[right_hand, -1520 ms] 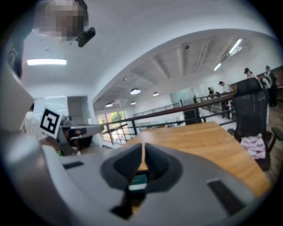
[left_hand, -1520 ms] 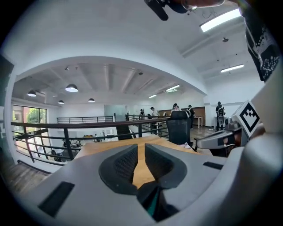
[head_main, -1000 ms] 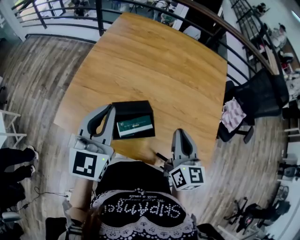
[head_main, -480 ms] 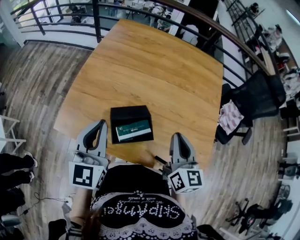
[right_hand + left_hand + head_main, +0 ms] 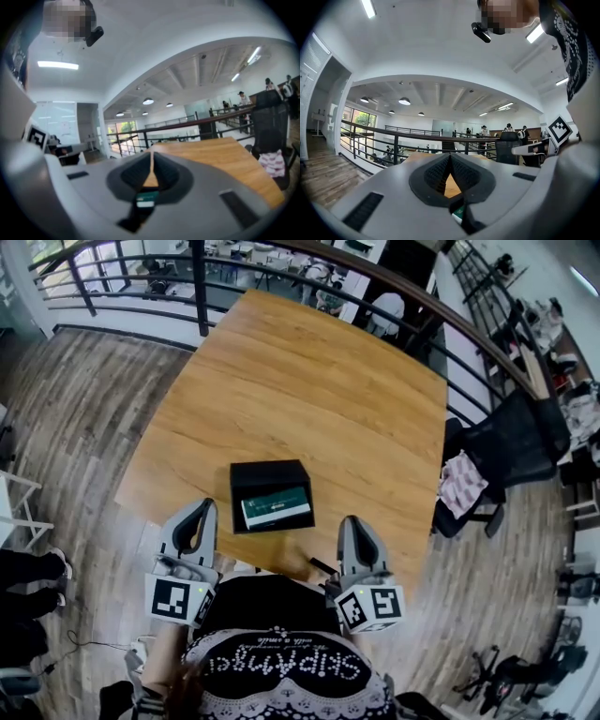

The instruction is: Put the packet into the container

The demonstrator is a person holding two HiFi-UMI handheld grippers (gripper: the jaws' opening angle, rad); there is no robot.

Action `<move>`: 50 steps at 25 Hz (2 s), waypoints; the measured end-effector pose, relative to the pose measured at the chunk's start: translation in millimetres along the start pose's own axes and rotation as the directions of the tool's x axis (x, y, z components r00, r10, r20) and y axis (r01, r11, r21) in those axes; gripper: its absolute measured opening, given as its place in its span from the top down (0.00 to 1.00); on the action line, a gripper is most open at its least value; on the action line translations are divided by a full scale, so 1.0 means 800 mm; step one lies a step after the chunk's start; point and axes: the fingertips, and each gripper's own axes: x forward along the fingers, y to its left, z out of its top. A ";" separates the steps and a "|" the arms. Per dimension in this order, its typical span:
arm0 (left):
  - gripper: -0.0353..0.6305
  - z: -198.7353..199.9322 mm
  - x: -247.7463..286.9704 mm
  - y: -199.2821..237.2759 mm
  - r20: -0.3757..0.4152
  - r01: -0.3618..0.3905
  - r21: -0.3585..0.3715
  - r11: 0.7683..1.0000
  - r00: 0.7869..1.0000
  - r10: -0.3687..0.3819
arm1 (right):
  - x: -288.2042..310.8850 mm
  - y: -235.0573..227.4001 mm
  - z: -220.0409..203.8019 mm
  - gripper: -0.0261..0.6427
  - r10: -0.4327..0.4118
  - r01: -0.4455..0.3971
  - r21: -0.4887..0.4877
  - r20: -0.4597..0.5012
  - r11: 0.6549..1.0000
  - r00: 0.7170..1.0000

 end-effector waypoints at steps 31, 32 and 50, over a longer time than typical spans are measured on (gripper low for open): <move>0.90 -0.024 -0.055 0.038 -0.028 -0.031 -0.045 0.998 0.999 0.030 | 0.004 0.054 -0.024 0.90 0.019 -0.019 0.001 -0.022 1.000 1.000; 0.90 -0.024 -0.054 0.037 -0.028 -0.029 -0.046 0.999 0.999 0.028 | 0.003 0.053 -0.024 0.90 0.017 -0.017 0.001 -0.024 1.000 1.000; 0.90 -0.020 -0.044 0.031 -0.026 -0.012 -0.039 0.999 1.000 0.011 | 0.010 0.055 -0.032 0.91 0.027 -0.029 -0.028 -0.058 0.999 0.998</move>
